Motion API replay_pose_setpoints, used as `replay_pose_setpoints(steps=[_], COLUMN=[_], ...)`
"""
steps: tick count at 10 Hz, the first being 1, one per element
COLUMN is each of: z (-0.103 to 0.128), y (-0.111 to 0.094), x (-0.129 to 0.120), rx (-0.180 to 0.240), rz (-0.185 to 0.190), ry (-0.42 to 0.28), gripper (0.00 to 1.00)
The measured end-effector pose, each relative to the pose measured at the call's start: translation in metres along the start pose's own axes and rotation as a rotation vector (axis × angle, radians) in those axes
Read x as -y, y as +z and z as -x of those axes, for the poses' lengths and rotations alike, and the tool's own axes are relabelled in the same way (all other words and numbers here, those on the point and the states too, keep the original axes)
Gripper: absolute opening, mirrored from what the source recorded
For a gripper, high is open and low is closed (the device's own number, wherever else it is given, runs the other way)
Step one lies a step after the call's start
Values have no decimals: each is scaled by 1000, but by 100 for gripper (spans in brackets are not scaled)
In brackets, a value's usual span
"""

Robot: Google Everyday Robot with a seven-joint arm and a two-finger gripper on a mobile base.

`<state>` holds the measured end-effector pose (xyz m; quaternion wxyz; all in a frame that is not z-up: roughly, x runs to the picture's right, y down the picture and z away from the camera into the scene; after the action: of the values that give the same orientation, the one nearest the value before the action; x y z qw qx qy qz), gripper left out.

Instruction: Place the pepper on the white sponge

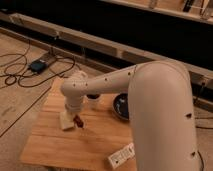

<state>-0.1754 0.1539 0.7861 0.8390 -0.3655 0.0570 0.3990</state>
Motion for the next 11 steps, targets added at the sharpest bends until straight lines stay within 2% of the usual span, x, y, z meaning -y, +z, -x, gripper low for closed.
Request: replay_pose_setpoints(steps=[4, 9, 10, 11], z=[32, 50, 53, 55], y=[12, 27, 30, 35], x=[-12, -28, -27, -26], rx=[-1, -13, -8, -5], rz=[54, 105, 120, 137], ry=[-81, -147, -152, -159], gripper=[0, 0, 5, 17])
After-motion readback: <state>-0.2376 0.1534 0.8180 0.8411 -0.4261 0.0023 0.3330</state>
